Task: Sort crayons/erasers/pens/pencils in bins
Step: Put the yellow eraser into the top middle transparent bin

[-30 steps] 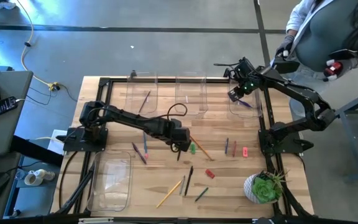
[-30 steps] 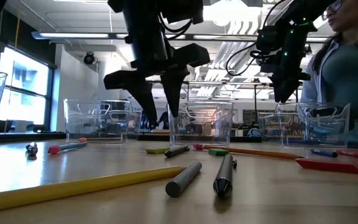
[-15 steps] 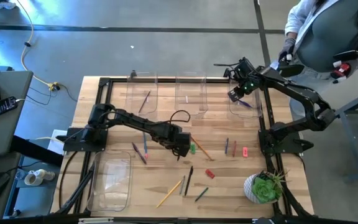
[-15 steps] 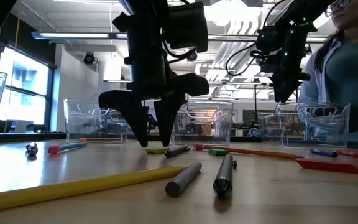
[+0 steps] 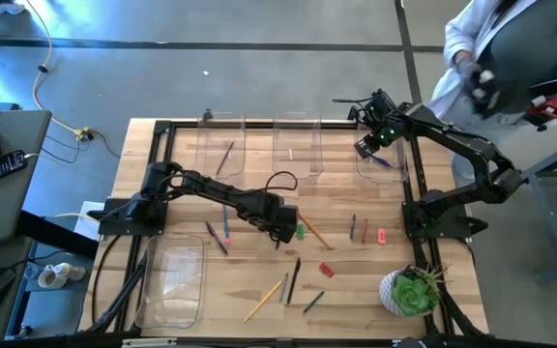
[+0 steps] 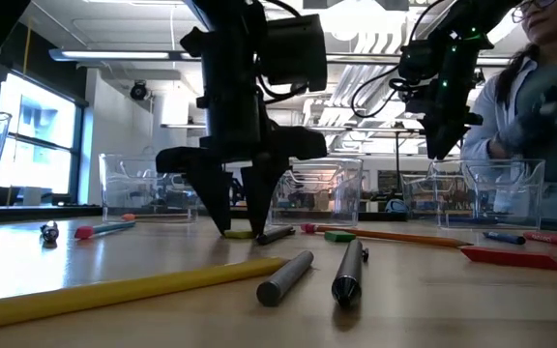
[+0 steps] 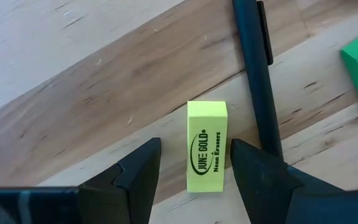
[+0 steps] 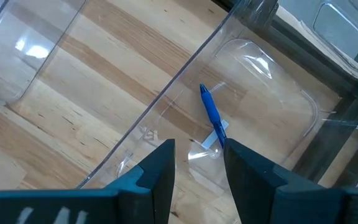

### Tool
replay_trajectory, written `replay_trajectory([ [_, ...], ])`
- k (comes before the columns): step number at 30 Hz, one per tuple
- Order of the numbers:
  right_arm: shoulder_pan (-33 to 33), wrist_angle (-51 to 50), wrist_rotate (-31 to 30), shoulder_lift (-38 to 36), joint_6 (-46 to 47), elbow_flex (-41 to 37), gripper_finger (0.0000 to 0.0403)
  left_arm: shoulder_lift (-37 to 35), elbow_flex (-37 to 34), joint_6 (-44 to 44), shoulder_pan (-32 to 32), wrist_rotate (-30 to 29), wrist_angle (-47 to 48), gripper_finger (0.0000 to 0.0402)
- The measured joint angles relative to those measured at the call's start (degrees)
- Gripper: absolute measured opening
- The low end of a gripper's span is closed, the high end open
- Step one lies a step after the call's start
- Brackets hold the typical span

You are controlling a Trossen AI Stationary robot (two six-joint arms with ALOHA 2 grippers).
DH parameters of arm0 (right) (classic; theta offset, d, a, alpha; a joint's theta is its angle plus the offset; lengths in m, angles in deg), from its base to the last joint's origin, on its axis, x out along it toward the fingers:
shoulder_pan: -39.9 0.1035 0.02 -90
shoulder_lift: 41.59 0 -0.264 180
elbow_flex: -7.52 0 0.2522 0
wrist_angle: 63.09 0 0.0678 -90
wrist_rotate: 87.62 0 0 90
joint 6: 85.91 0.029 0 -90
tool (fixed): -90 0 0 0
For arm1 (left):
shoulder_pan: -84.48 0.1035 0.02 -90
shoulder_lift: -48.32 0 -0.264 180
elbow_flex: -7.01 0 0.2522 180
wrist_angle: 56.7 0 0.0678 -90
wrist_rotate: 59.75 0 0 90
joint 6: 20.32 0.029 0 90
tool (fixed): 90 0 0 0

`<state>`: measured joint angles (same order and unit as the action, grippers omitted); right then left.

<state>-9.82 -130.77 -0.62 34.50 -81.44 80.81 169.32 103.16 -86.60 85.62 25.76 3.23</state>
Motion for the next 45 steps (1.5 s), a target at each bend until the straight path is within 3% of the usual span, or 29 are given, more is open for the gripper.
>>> replay_trajectory([
  [7,0.0,0.3,0.0,0.0,0.0,0.0,0.0130,0.4,0.0,-0.9,-0.5,-2.4,0.4,0.0176],
  [22,0.0,0.2,0.0,-2.6,-2.2,0.0,0.0130,0.2,-0.2,0.0,-0.8,-2.1,0.9,0.0055],
  [45,0.0,-1.1,0.2,-6.4,-4.7,0.0,0.0130,-4.8,-0.5,0.5,-0.3,-0.6,4.2,0.0053],
])
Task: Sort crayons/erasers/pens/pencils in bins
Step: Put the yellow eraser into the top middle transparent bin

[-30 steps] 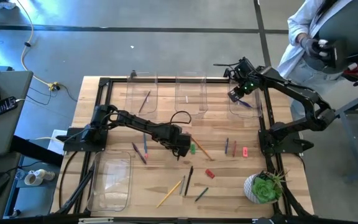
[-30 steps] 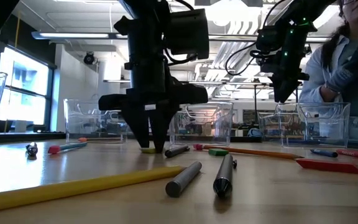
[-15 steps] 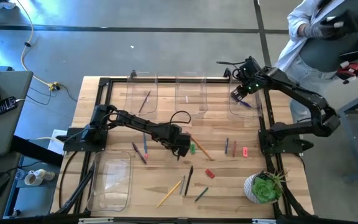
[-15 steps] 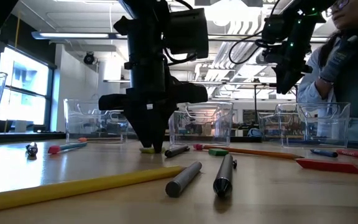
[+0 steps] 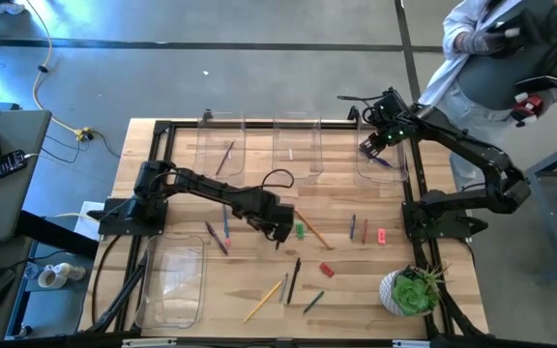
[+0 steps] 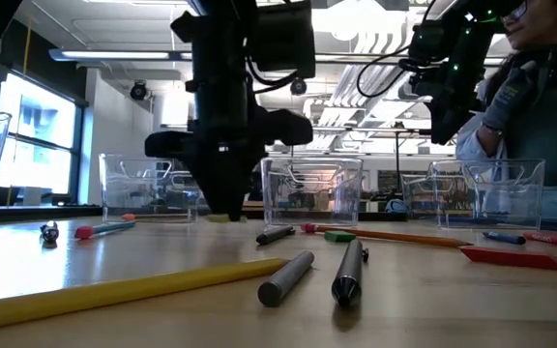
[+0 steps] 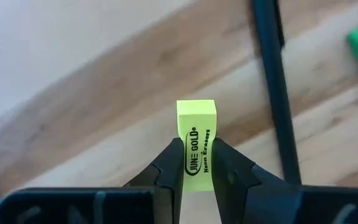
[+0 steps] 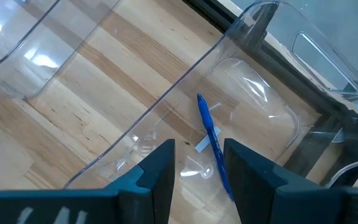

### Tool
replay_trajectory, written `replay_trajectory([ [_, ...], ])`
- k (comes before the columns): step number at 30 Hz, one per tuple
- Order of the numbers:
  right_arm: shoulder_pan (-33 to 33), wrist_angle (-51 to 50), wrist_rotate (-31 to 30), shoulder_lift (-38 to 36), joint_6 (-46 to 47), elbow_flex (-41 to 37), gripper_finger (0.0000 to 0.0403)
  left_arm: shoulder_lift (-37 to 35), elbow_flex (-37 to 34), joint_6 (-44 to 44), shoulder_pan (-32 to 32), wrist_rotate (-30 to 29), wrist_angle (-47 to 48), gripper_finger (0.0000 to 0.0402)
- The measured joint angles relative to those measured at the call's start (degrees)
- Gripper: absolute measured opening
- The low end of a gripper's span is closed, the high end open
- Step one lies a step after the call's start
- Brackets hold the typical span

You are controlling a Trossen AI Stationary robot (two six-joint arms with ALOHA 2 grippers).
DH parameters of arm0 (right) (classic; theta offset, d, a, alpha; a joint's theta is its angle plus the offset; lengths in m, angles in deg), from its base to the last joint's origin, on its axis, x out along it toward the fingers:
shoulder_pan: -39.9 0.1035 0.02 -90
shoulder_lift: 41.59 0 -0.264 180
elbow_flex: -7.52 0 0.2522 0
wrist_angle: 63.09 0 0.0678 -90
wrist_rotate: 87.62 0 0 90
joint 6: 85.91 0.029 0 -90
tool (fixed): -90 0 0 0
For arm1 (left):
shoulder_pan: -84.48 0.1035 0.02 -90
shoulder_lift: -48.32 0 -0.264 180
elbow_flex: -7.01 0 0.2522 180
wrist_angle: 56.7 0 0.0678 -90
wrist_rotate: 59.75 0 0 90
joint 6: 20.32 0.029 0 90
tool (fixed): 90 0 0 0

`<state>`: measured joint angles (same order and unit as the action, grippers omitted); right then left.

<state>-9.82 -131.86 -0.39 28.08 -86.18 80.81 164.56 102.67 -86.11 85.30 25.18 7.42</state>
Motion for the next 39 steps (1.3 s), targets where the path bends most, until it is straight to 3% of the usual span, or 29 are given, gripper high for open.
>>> replay_trajectory([
  [15,0.0,0.0,0.0,0.0,0.0,0.0,0.0130,-6.7,0.1,1.5,-0.2,-0.6,3.2,0.0053],
  [29,0.0,0.0,0.0,0.0,0.2,0.0,0.0130,-15.1,0.2,2.6,2.2,-9.7,1.9,0.0053],
  [39,0.0,0.0,0.0,0.0,0.2,0.0,0.0130,-16.3,0.2,10.6,7.4,-11.3,-11.3,0.0053],
])
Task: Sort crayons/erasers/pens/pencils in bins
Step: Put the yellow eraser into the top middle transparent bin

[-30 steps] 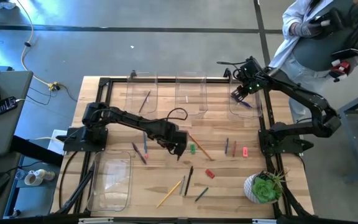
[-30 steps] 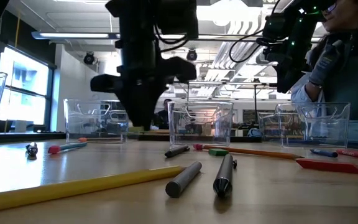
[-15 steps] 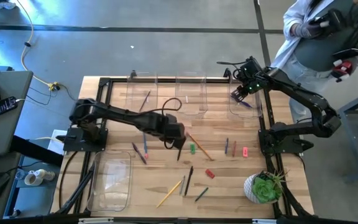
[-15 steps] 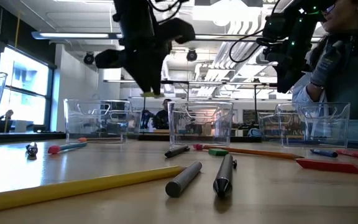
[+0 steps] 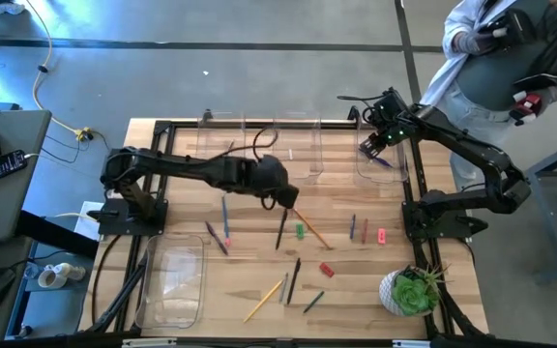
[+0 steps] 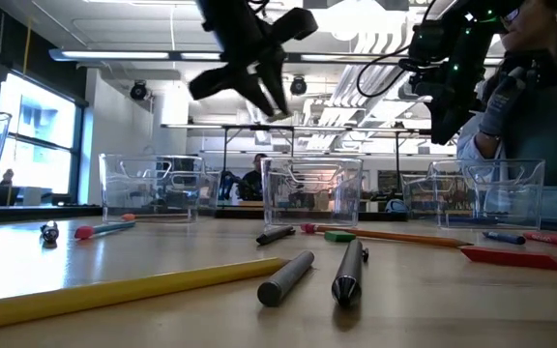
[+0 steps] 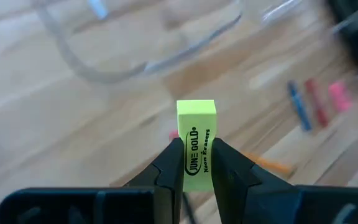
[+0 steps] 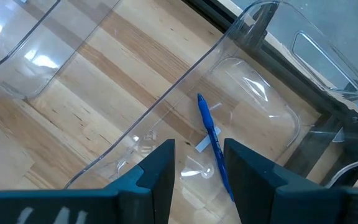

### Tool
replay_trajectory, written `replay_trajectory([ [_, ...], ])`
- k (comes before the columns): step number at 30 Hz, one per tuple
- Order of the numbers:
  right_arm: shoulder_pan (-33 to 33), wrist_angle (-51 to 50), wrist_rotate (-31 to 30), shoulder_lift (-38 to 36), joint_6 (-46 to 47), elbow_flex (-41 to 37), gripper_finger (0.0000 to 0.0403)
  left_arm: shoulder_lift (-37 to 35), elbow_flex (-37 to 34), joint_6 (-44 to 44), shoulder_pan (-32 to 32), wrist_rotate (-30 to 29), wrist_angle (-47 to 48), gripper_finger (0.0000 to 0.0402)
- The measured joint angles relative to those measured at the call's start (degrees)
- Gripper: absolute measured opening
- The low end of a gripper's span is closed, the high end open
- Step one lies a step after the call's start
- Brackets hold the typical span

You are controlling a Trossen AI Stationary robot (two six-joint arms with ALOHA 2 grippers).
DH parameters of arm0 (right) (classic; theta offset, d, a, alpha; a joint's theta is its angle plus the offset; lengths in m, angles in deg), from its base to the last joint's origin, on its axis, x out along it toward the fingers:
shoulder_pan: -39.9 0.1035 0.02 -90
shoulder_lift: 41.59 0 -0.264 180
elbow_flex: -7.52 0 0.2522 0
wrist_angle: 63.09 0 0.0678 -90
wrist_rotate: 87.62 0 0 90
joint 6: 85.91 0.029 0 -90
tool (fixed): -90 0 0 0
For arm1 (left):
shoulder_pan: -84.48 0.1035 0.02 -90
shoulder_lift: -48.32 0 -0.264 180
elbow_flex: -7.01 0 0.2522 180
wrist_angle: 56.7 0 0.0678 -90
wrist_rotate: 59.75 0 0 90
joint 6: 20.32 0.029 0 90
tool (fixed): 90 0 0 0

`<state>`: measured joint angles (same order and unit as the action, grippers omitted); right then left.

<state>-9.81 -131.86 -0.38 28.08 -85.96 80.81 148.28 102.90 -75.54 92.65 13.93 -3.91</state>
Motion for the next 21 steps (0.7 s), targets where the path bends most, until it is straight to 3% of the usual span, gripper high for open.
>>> replay_trajectory([
  [8,0.0,0.2,0.0,0.0,0.0,0.0,0.0130,0.0,0.0,7.6,5.3,-0.6,-10.4,0.0053],
  [21,0.0,2.8,0.0,0.0,0.0,0.0,0.0130,3.0,0.1,14.3,13.1,-1.0,-12.6,0.0053],
])
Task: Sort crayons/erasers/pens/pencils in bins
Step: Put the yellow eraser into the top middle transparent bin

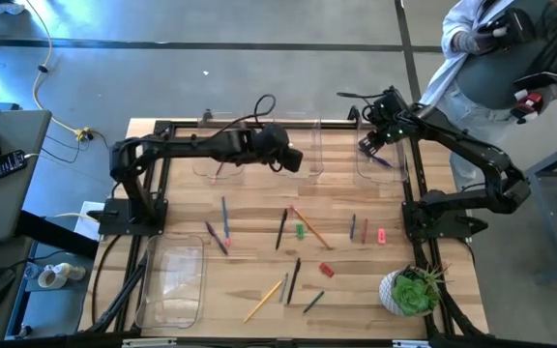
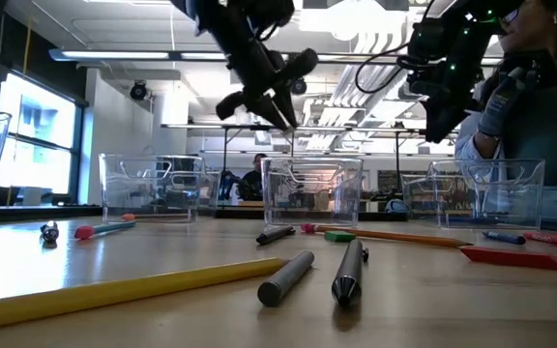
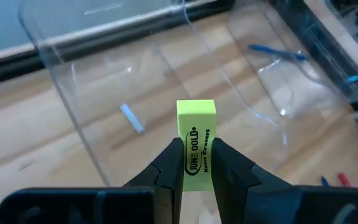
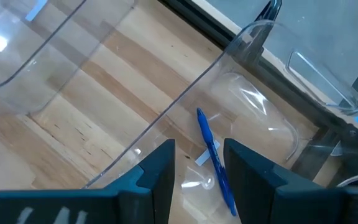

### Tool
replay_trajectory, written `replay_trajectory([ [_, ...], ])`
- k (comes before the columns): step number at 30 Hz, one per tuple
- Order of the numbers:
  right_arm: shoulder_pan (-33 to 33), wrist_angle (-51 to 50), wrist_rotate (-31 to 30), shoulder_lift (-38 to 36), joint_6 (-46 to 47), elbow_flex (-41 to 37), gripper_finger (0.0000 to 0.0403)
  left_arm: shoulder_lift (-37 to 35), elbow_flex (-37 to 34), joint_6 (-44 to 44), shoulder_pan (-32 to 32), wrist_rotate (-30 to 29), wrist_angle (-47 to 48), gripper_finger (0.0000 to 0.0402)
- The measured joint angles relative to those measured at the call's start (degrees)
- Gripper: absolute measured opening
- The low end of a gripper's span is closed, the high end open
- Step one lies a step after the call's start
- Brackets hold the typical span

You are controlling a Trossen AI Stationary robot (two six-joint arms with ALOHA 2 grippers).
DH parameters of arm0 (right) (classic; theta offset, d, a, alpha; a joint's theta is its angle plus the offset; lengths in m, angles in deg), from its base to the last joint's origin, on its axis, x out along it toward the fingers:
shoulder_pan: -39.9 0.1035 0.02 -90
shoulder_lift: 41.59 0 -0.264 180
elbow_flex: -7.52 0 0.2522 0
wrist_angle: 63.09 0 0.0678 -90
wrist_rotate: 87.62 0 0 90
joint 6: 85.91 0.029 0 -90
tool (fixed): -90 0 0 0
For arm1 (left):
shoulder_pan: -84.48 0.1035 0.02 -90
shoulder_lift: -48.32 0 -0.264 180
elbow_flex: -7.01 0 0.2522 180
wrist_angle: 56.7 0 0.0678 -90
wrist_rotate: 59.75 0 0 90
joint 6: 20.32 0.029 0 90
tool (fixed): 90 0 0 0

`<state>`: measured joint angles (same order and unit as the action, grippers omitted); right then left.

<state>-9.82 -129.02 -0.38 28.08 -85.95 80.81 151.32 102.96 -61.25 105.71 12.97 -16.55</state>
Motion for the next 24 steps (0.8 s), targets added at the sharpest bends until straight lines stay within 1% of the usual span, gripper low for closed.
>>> replay_trajectory([
  [10,0.0,1.1,0.0,0.0,-0.4,0.0,0.0130,5.2,0.0,-0.3,0.7,0.8,0.7,0.0053],
  [14,0.0,1.0,0.0,0.0,-0.4,0.0,0.0130,5.4,-0.1,-0.4,0.7,0.7,0.8,0.0057],
  [18,0.0,1.0,0.0,0.0,-0.4,0.0,0.0130,5.9,-0.1,-0.4,1.2,0.7,1.3,0.0072],
  [24,0.0,1.0,0.0,0.0,-0.4,0.0,0.0130,6.4,-0.1,-0.9,1.4,1.6,2.1,0.0107],
])
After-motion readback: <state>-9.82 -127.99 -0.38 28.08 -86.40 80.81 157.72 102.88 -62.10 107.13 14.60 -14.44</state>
